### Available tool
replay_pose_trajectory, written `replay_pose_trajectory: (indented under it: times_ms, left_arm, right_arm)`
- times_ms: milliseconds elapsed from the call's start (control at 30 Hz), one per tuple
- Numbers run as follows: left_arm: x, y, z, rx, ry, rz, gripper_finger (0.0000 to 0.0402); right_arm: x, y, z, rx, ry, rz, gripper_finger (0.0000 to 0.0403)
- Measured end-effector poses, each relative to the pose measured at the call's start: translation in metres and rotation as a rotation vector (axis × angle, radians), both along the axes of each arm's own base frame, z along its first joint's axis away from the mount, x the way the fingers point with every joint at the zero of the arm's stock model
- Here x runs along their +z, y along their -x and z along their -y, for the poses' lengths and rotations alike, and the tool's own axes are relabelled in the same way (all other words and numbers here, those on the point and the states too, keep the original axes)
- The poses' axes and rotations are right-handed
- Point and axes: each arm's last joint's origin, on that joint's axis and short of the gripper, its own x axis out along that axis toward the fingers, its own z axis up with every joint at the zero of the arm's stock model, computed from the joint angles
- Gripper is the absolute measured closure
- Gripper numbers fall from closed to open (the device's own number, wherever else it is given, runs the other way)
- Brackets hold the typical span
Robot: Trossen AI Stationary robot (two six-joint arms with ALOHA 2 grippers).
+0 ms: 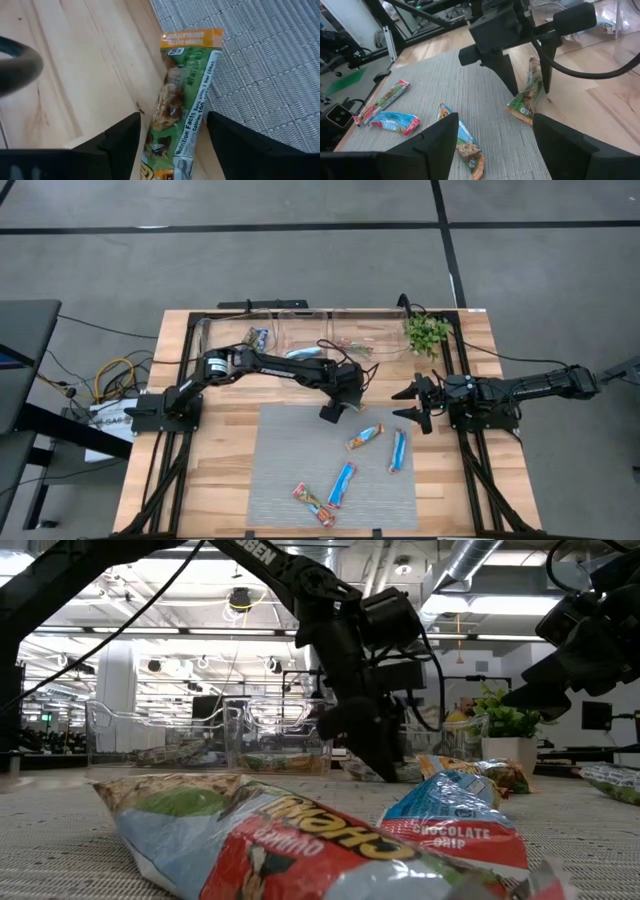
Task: Pick and place Granola Bars by type
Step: Put the yellow granola bar into the center transparent bin
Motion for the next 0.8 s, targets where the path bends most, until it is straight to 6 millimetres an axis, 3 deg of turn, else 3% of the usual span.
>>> replay_pose_trajectory:
  times_ms: [533, 667, 800]
  left_arm:
    - [0.001, -0.001, 0.0, 0.082, 0.038, -0.008, 0.0346]
    - [0.012, -0.006, -0.003, 0.142, 0.066, 0.003, 0.0363]
    - [0.036, -0.014, -0.004, 0.197, 0.105, 0.065, 0.0364]
  right_arm:
    - [0.0, 0.0, 0.0, 0.0, 0.0, -0.001, 0.0154]
    - [0.0, 0.0, 0.0, 0.0, 0.0, -0.002, 0.0154]
    - [0.0, 0.0, 0.0, 0.0, 0.0, -0.002, 0.0154]
